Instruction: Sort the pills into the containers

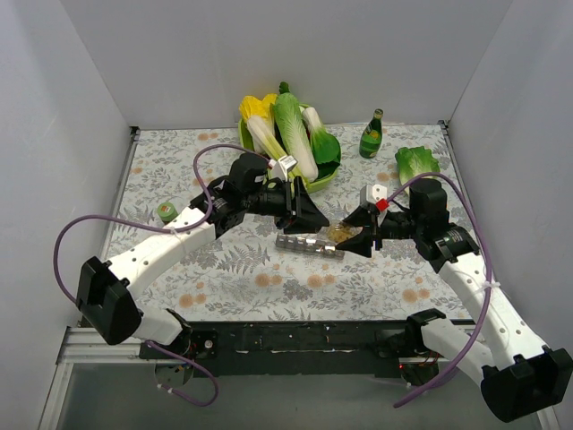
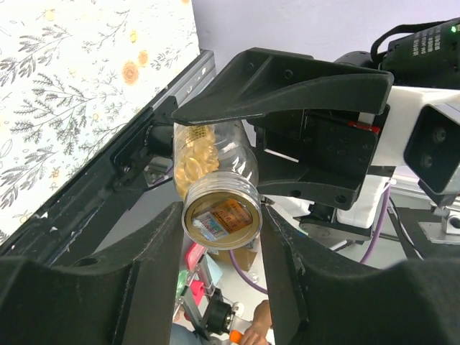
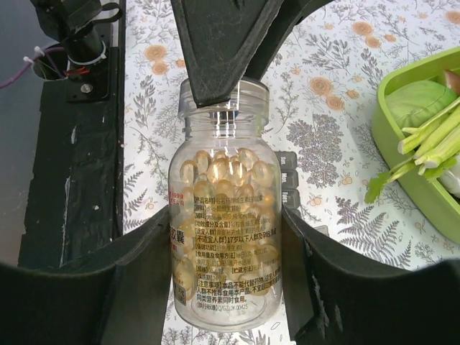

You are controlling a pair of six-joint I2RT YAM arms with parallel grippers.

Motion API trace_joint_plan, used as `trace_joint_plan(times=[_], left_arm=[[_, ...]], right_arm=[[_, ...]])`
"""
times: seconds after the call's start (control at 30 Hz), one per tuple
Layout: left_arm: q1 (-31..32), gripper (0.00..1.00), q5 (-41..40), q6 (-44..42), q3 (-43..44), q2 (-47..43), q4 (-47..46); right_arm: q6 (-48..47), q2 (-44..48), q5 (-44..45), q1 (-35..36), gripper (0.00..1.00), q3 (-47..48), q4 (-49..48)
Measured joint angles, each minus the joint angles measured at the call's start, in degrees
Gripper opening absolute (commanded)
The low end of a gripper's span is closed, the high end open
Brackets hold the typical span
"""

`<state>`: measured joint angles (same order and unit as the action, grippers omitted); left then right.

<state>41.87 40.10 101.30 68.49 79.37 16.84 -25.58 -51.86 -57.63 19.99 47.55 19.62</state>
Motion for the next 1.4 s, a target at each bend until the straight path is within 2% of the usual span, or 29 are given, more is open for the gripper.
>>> trace_joint_plan(times=[0.33, 0.87, 1.13, 1.3, 1.4], left_arm=[[0.0, 0.2, -0.07, -7.69, 8.76, 4.66, 11.65], [-0.2, 0.21, 5.03, -12.35, 10.84, 7.5, 14.47], [-0.48, 0.22, 6.56, -13.6, 10.16, 6.67, 10.93], [-0.55, 0.25, 8.98, -19.85, 10.73, 6.4, 12.5], [-0.42, 0.27, 10.54, -25.18, 13.57, 7.8, 16.9]], right_arm=[[-2.99, 0.0, 3.96, 1.14, 0.06, 1.07, 2.47], [0.39, 0.15, 3.02, 1.4, 0.05, 1.01, 4.07], [13.92, 0.76, -4.07, -1.92, 0.05, -2.73, -5.9], [26.43, 0.39, -9.84, -2.58, 0.05, -6.95, -16.98], [34.01, 0.33, -12.33, -2.64, 0.05, -10.05, -24.61]])
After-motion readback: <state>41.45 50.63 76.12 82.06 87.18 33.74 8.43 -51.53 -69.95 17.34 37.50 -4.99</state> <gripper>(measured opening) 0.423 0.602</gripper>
